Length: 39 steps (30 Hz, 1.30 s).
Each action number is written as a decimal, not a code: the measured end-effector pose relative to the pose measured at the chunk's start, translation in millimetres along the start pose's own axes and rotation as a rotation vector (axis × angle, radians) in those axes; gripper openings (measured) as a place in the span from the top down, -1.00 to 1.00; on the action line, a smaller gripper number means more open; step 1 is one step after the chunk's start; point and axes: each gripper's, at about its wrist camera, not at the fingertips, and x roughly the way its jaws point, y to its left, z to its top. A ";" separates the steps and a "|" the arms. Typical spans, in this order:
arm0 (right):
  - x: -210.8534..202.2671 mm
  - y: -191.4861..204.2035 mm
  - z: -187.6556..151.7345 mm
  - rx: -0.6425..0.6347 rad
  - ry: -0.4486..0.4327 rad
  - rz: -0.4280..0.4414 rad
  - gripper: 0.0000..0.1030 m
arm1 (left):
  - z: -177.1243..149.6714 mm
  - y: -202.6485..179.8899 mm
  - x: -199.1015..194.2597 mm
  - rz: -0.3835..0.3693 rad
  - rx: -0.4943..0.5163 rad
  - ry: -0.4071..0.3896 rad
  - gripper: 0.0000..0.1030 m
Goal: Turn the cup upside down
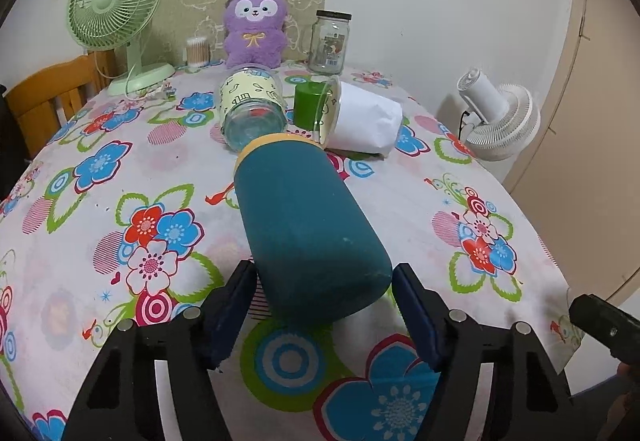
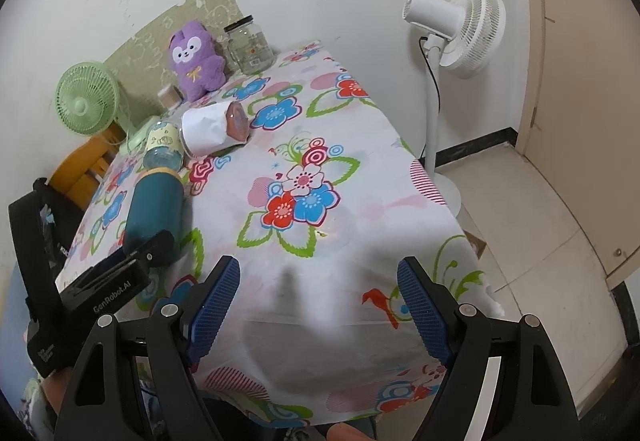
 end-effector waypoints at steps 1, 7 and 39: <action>0.4 0.9 0.0 -0.002 0.001 0.001 -0.62 | 0.1 1.2 -0.3 -0.001 -0.004 0.001 -0.40; 0.1 4.5 1.1 -0.006 -0.002 0.005 -0.62 | 2.3 5.4 -10.0 0.003 0.003 -0.027 -0.39; 3.5 142.5 -2.4 -0.300 -0.009 0.123 -0.62 | 28.6 79.4 -102.3 0.059 -0.031 -0.196 -0.70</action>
